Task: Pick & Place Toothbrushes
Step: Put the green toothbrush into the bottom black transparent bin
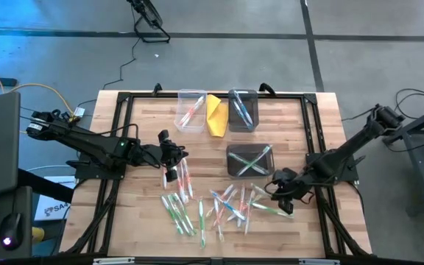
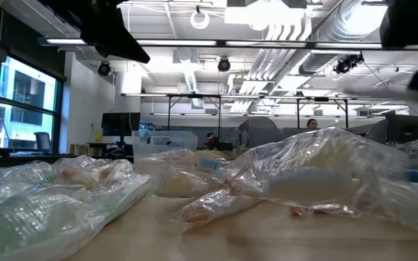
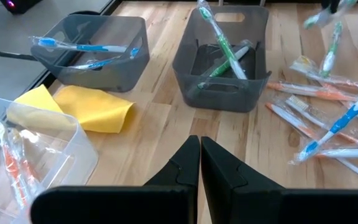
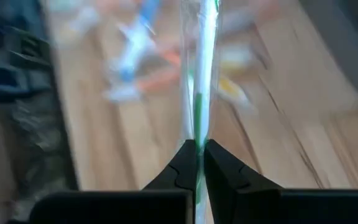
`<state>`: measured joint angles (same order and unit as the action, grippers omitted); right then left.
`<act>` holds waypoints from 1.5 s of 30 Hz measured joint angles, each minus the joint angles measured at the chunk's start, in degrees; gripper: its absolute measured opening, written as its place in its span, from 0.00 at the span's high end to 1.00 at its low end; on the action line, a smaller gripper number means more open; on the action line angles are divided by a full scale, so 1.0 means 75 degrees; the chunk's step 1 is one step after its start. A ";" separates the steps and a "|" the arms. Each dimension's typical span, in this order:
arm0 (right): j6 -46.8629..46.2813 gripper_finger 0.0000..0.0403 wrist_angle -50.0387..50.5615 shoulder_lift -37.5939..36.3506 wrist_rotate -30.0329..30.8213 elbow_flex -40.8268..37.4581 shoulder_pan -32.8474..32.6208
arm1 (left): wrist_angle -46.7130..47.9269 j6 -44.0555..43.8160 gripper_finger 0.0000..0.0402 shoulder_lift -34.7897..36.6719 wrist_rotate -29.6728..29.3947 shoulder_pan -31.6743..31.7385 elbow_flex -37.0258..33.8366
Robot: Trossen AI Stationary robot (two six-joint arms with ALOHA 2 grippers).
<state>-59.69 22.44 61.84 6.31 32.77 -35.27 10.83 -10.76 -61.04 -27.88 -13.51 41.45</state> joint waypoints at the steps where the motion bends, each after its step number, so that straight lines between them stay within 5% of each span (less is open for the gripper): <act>1: 0.0141 0.98 -0.0160 -0.0100 0.0221 0.0003 0.0000 | 0.0000 0.0000 0.97 0.0000 0.0000 0.0000 0.0000; 12: 0.2438 0.98 -0.1625 -0.0539 0.3106 0.0006 0.0018 | -0.0002 0.0000 0.97 -0.0001 -0.0013 0.0000 0.0000; 23: 0.4167 0.98 -0.2218 -0.0513 0.4757 0.0006 0.0813 | -0.0003 -0.0003 0.97 -0.0001 -0.0026 0.0002 0.0000; 33: 0.5400 0.98 -0.2574 -0.0105 0.4433 0.0009 0.1790 | -0.0003 -0.0003 0.97 0.0000 -0.0050 0.0002 0.0000; 45: 0.5600 0.98 -0.2334 0.1107 0.2841 0.0009 0.3107 | 0.0000 -0.0003 0.97 0.0000 -0.0047 -0.0001 0.0000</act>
<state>-17.69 4.93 70.14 27.62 32.84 -11.96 10.83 -10.79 -61.04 -28.23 -13.52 41.45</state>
